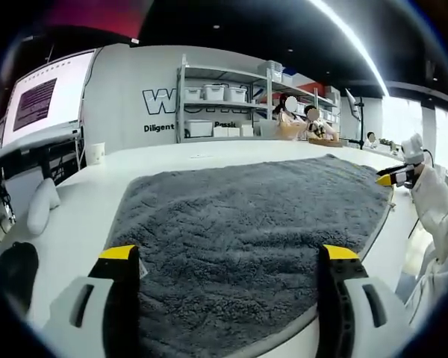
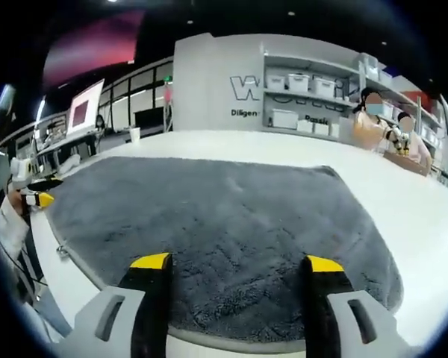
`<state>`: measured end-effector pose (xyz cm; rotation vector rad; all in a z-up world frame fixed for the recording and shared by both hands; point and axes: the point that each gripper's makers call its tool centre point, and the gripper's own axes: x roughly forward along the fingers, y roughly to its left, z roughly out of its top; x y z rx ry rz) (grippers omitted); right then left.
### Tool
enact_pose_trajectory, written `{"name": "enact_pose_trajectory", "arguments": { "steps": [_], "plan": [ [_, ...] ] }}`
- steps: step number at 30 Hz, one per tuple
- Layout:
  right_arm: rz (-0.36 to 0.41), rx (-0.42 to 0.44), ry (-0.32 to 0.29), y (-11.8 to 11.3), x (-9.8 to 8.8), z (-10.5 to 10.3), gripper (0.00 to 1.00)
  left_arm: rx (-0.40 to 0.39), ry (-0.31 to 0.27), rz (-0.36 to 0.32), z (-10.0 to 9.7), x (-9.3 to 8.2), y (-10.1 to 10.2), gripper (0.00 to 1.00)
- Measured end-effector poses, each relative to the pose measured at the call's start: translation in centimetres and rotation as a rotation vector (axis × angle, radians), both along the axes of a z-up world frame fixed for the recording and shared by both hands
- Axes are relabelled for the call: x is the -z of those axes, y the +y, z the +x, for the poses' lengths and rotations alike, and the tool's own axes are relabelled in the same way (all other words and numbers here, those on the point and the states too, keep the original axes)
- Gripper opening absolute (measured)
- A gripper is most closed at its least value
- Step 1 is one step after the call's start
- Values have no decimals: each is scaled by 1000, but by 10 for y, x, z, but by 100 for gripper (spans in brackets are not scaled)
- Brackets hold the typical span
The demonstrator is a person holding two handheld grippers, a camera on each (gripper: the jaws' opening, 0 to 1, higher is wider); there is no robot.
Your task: Open the folded towel by lifting each exposed corner and separating the folded layers until the towel lies flat within the target outline without major curled edges
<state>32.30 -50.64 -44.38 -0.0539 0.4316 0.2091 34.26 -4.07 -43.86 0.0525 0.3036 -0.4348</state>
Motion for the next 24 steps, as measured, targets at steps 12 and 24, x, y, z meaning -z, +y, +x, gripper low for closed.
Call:
{"name": "enact_pose_trajectory", "arguments": {
  "steps": [12, 24],
  "plan": [
    [-1, -18, 1, 1, -1, -1, 70, 3, 0, -1, 1, 0, 0, 98],
    [2, -4, -20, -12, -14, -3, 75, 6, 3, -1, 1, 0, 0, 98]
  ]
}}
